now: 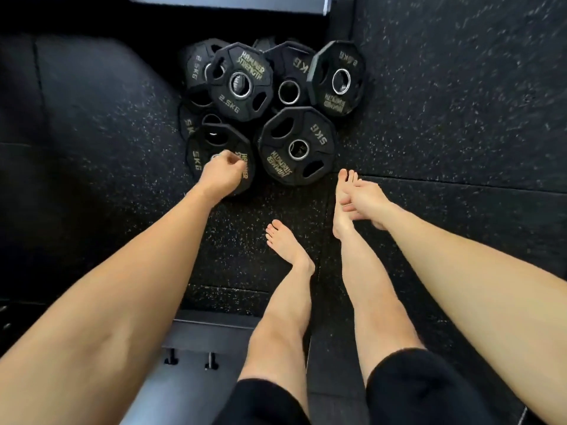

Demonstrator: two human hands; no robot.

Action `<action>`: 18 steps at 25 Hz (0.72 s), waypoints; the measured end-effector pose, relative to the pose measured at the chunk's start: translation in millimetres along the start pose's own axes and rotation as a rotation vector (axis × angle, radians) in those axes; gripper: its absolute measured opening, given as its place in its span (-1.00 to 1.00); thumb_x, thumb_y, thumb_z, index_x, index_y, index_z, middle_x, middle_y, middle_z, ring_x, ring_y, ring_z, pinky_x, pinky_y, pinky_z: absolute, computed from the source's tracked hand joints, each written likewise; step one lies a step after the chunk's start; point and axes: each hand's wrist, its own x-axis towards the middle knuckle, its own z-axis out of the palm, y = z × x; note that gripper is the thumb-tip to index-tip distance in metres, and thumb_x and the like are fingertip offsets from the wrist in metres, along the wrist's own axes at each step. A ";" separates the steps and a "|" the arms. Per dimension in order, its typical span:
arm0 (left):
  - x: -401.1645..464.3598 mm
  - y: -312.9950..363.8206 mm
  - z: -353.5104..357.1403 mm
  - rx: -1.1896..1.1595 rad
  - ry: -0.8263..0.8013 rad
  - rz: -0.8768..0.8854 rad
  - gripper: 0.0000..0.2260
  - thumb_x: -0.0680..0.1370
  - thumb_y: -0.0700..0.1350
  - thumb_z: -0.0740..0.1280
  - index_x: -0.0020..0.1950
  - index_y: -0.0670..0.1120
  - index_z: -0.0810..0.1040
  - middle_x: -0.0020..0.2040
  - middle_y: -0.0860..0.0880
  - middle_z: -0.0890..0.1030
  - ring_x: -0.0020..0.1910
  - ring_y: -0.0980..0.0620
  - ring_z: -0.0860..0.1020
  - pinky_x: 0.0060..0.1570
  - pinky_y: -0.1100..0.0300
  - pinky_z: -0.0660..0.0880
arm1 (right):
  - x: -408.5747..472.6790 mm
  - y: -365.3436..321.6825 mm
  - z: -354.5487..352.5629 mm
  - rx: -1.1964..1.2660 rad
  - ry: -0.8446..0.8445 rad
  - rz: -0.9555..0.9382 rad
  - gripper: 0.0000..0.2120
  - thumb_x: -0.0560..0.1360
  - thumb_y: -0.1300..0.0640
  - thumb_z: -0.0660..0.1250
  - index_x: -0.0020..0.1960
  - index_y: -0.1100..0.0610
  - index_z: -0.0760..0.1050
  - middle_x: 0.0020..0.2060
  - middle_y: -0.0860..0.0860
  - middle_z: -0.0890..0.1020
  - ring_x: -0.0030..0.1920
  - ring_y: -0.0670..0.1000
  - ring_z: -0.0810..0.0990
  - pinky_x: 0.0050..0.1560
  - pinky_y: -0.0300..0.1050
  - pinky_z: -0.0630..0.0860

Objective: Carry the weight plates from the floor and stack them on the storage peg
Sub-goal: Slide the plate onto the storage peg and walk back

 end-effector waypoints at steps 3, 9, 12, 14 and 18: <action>95.4 8.5 37.5 0.047 0.058 0.025 -0.75 0.57 -0.07 0.21 0.20 -0.08 0.54 0.06 -0.02 0.59 0.12 -0.02 0.52 0.01 0.19 0.36 | 116.4 1.1 31.3 0.039 -0.048 0.028 -0.47 0.40 -0.26 0.28 0.21 0.07 0.45 0.09 0.06 0.64 0.07 0.06 0.66 0.09 0.09 0.62; 212.2 23.5 111.5 0.300 0.178 0.213 -0.66 0.52 0.01 0.30 0.23 -0.13 0.41 0.21 -0.13 0.48 0.17 -0.19 0.50 0.09 0.03 0.40 | 238.3 9.2 77.8 0.282 -0.066 0.198 -0.43 0.46 -0.16 0.37 0.35 0.14 0.44 0.25 0.10 0.52 0.05 0.08 0.64 -0.13 -0.04 0.64; 228.7 26.8 129.6 0.484 0.356 0.240 -0.52 0.51 0.05 0.36 0.30 -0.15 0.31 0.24 -0.15 0.43 0.11 -0.29 0.54 -0.11 -0.04 0.38 | 260.5 8.3 102.1 0.426 -0.096 0.252 -0.53 0.54 -0.01 0.35 0.40 0.11 0.39 0.26 0.09 0.52 0.12 0.14 0.60 -0.17 -0.04 0.63; 233.9 27.3 136.8 0.586 0.391 0.290 -0.53 0.53 -0.06 0.37 0.36 -0.15 0.27 0.25 -0.18 0.43 0.06 -0.35 0.55 -0.19 -0.03 0.32 | 269.1 9.2 113.1 0.585 -0.048 0.279 -0.52 0.53 0.04 0.36 0.40 0.13 0.38 0.27 0.09 0.53 0.18 0.17 0.57 -0.11 0.01 0.64; 237.0 30.1 131.9 0.672 0.314 0.429 -0.65 0.53 -0.26 0.29 0.29 -0.16 0.32 0.17 -0.24 0.45 0.01 -0.40 0.53 -0.19 -0.06 0.30 | 266.7 9.4 117.2 0.693 0.008 0.286 -0.44 0.52 0.10 0.33 0.47 0.10 0.25 0.34 0.13 0.48 0.22 0.21 0.54 0.02 0.16 0.63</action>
